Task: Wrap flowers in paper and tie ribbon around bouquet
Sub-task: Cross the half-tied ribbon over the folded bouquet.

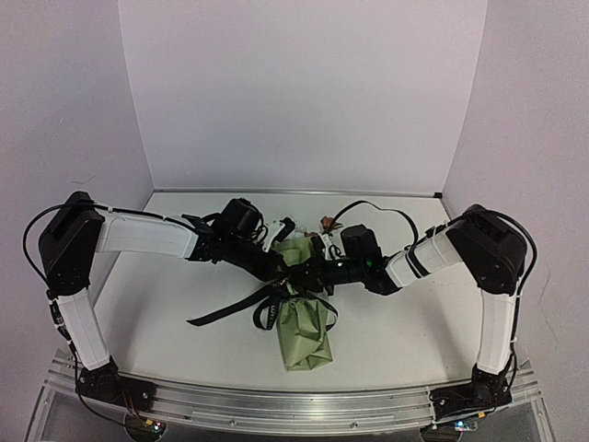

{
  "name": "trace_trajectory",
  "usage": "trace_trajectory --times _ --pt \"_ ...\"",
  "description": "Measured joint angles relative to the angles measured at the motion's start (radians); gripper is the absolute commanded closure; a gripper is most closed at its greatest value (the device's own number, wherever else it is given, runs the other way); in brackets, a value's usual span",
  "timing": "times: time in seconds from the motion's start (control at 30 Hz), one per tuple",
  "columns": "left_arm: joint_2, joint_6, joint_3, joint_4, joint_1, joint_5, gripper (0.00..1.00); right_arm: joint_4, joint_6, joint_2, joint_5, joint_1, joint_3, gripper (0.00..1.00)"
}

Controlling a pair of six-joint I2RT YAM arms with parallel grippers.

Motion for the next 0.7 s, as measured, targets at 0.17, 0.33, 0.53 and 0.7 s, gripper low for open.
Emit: trace_trajectory --times 0.17,0.33,0.53,0.7 --pt "0.0 -0.022 0.0 0.009 0.0 0.005 1.0 -0.004 -0.014 -0.064 0.03 0.001 -0.069 0.74" --pt "0.0 -0.041 0.0 0.009 0.0 0.006 1.0 -0.009 -0.032 -0.15 0.054 0.004 -0.131 0.69" --pt "0.0 -0.043 -0.002 0.009 0.0 0.007 1.0 -0.021 -0.049 -0.214 0.104 0.01 -0.179 0.65" --pt "0.0 -0.042 -0.002 0.008 0.0 0.014 1.0 -0.117 -0.095 -0.269 0.186 0.017 -0.211 0.61"
